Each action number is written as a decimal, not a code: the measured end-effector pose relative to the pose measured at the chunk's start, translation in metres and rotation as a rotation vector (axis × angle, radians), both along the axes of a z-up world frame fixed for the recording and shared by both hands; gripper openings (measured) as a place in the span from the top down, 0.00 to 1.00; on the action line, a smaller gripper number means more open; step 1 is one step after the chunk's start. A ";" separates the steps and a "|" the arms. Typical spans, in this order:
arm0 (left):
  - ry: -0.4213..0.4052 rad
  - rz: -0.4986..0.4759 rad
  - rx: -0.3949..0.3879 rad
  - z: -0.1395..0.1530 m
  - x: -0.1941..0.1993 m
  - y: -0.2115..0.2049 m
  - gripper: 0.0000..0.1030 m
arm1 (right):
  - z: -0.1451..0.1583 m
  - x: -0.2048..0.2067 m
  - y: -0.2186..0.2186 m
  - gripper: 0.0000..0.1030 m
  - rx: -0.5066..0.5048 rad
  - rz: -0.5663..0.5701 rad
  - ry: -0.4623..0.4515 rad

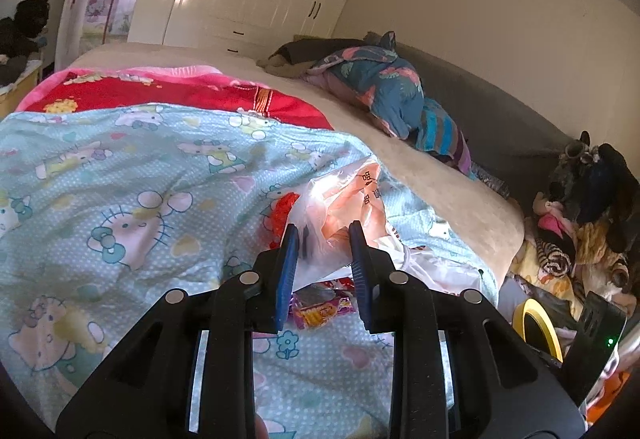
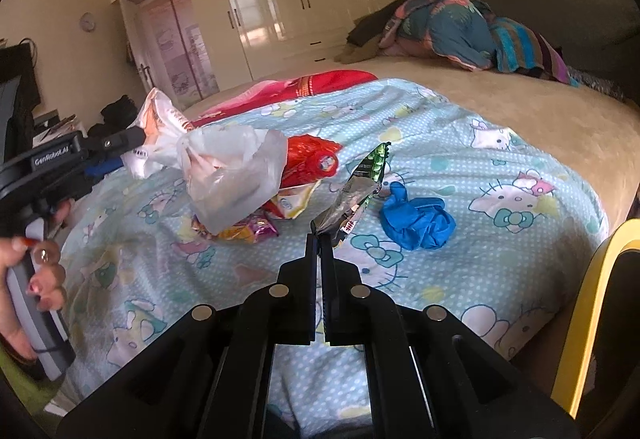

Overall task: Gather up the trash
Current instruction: 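Lift the green packet with the right gripper while the left gripper lifts the white plastic bag, then open the right gripper over the yellow bin while the left gripper drops the white bag in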

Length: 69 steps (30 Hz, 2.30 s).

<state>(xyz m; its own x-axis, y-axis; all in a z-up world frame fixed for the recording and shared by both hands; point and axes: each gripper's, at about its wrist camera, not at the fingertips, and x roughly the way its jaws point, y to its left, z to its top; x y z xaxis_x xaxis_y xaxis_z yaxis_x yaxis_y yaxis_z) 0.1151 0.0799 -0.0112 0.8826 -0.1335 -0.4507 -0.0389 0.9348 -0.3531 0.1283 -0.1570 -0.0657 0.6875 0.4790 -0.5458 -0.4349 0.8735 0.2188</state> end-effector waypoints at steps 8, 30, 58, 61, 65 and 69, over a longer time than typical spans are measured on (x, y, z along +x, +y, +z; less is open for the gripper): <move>-0.036 -0.018 0.010 0.016 -0.014 -0.003 0.81 | 0.015 -0.015 -0.003 0.98 0.008 0.003 -0.025; -0.094 -0.140 0.049 0.043 -0.029 -0.054 0.81 | 0.054 -0.041 -0.070 0.98 0.027 -0.171 -0.073; -0.084 -0.325 0.136 0.036 -0.038 -0.134 0.81 | 0.049 -0.043 -0.158 0.98 0.057 -0.399 0.000; -0.081 -0.344 0.148 0.034 -0.038 -0.142 0.81 | 0.046 -0.042 -0.167 0.98 0.055 -0.413 0.018; -0.077 -0.368 0.162 0.030 -0.037 -0.151 0.81 | 0.043 -0.040 -0.182 0.98 0.063 -0.437 0.039; -0.074 -0.395 0.175 0.027 -0.038 -0.162 0.81 | 0.037 -0.039 -0.197 0.98 0.083 -0.463 0.064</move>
<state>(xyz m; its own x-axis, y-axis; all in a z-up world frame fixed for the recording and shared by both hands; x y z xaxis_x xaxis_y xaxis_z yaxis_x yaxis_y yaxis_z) 0.0770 -0.0823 0.0159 0.8101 -0.3942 -0.4341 0.3528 0.9190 -0.1760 0.0896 -0.3537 -0.0287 0.8052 0.1736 -0.5670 0.0130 0.9508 0.3095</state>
